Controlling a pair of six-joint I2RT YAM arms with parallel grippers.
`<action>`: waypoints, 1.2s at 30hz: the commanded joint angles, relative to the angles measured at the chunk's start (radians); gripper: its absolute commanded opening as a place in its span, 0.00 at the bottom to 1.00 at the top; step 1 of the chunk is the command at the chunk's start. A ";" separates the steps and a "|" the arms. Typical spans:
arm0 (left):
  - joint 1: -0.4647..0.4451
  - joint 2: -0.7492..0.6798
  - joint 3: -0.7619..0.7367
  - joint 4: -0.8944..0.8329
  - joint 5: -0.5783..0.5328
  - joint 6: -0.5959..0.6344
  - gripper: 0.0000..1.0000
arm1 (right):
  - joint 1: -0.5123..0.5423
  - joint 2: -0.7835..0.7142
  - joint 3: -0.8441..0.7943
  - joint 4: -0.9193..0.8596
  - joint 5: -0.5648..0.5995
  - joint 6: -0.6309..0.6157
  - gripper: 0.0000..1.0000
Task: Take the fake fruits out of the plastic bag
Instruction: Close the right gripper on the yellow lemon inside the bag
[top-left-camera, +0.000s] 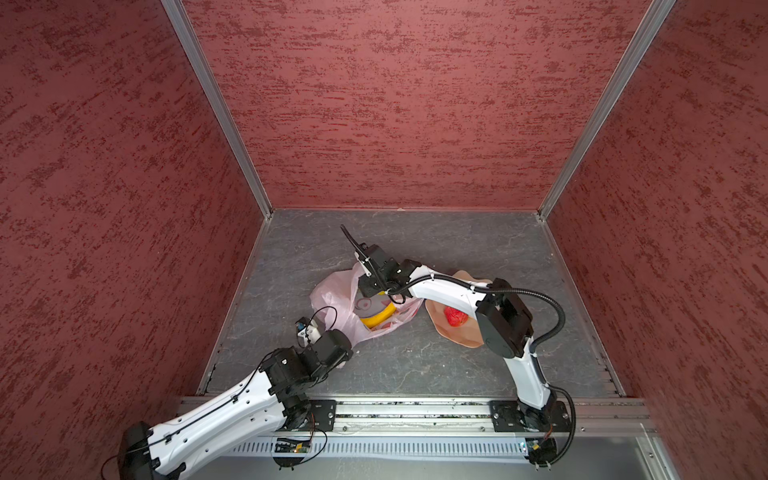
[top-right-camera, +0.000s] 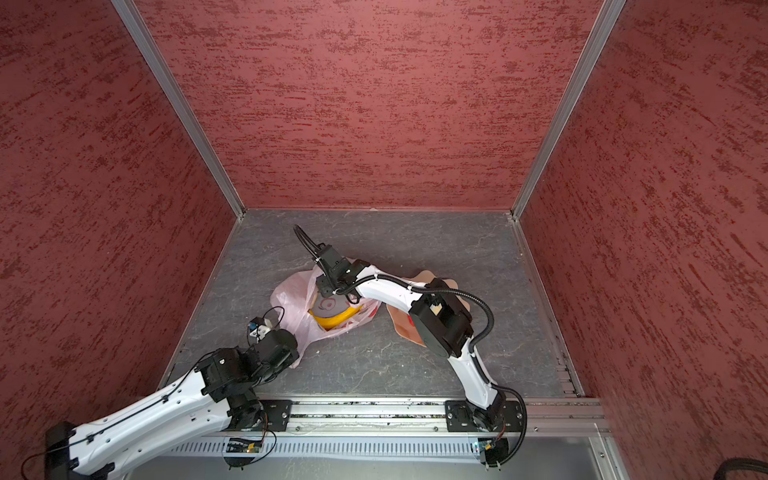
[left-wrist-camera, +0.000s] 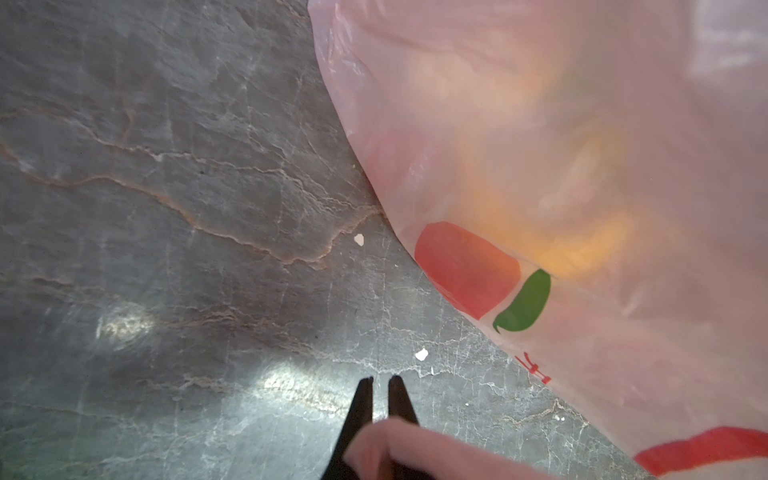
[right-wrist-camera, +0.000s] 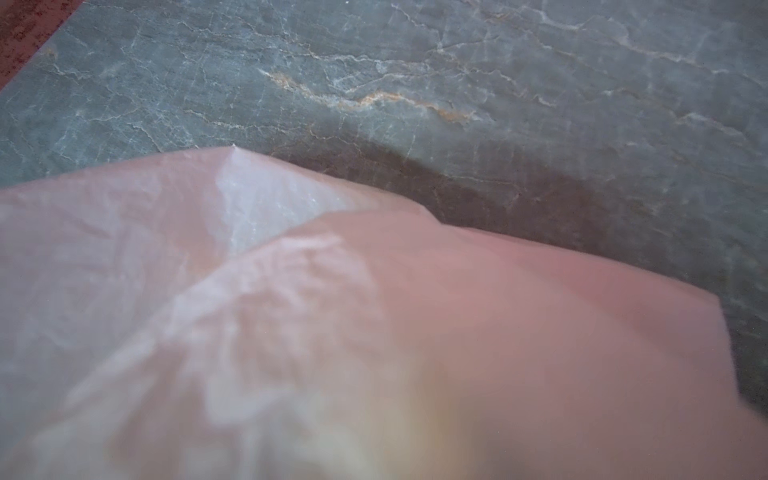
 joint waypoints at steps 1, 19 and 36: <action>-0.001 0.019 -0.008 0.050 0.005 0.027 0.12 | -0.014 0.014 0.034 -0.015 0.063 -0.001 0.67; 0.026 0.089 0.014 0.124 0.039 0.082 0.12 | -0.065 0.036 0.027 -0.048 0.067 0.023 0.80; 0.054 0.154 0.041 0.165 0.084 0.121 0.12 | -0.123 0.070 0.017 -0.019 -0.006 0.041 0.80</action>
